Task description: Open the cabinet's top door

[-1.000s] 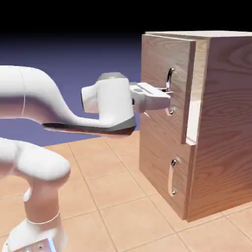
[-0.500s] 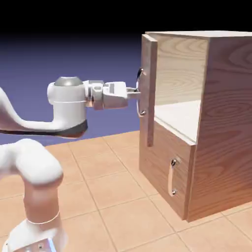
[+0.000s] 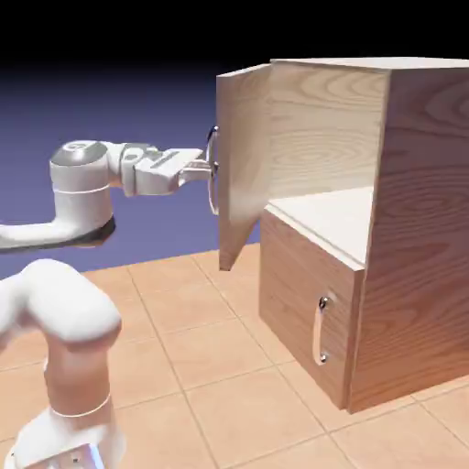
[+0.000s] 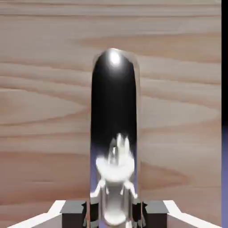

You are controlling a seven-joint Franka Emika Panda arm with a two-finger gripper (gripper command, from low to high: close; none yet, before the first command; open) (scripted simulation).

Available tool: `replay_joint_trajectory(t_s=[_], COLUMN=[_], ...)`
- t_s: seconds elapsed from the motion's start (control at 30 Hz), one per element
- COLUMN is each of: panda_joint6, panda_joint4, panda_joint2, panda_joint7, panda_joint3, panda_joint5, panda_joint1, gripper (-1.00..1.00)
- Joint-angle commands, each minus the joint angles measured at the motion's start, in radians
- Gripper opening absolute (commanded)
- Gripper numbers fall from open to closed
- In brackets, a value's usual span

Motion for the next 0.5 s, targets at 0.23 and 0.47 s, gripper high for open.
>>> replay_joint_trajectory(t_s=[0.23, 0.47], panda_joint6=[-0.272, -0.525], panda_joint4=[0.148, 0.38], panda_joint2=[0.111, 0.235], panda_joint7=[0.018, 0.04], panda_joint3=[0.29, 0.538], panda_joint5=[0.265, 0.451], panda_joint1=[-0.034, -0.205], gripper=[-1.0, -1.0])
